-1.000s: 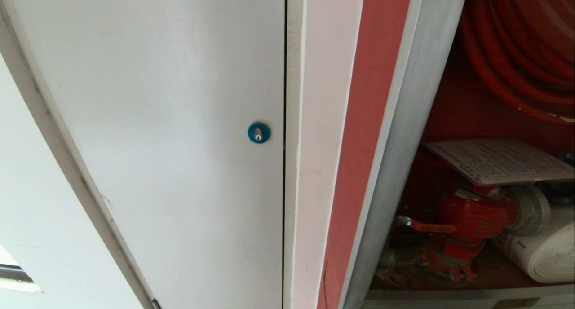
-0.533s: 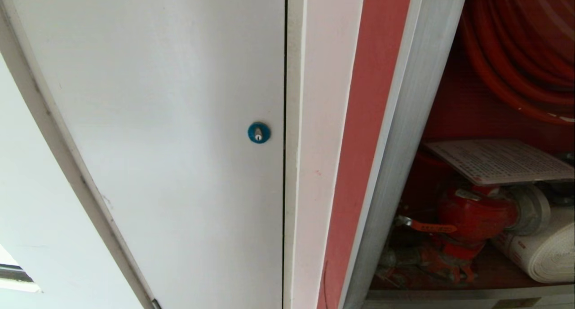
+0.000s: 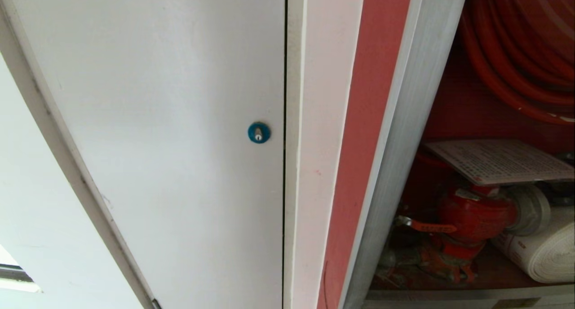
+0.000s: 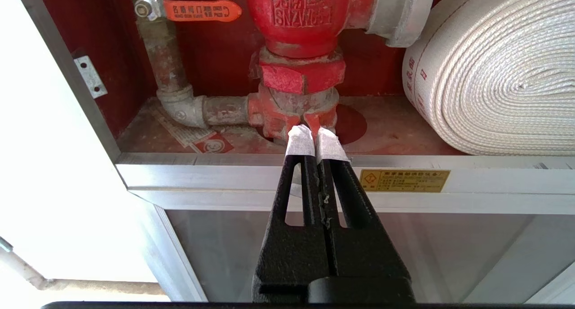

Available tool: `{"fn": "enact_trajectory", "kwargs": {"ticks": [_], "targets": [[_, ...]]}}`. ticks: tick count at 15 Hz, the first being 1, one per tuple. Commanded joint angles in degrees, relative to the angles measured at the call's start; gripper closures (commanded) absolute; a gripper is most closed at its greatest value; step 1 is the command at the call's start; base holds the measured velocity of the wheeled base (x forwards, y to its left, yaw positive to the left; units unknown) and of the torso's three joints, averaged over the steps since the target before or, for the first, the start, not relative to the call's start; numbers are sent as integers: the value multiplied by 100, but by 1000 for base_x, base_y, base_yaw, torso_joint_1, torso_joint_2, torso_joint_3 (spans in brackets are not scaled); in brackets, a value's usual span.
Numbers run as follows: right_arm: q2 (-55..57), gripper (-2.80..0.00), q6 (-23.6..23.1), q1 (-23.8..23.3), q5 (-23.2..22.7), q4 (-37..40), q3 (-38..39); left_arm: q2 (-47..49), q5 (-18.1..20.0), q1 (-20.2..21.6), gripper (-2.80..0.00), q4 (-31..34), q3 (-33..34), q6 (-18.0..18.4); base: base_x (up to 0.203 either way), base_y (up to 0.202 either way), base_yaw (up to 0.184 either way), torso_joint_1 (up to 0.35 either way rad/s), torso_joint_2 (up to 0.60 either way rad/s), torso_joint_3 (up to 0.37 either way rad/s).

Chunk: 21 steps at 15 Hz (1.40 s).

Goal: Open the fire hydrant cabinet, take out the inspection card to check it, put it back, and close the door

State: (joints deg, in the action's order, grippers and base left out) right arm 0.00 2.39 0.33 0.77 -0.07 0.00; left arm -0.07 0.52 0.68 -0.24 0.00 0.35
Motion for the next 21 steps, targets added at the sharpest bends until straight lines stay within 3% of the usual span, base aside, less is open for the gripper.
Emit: {"fn": "enact_trajectory", "kwargs": {"ticks": [1, 21], "targets": [[-13, 0, 6, 2, 2, -1, 0, -1, 0, 2, 0, -2, 18, 0, 0, 0, 0, 0, 0, 0], [-18, 0, -2, 2, 2, -1, 0, -1, 0, 2, 0, -2, 18, 0, 0, 0, 0, 0, 0, 0]]}}
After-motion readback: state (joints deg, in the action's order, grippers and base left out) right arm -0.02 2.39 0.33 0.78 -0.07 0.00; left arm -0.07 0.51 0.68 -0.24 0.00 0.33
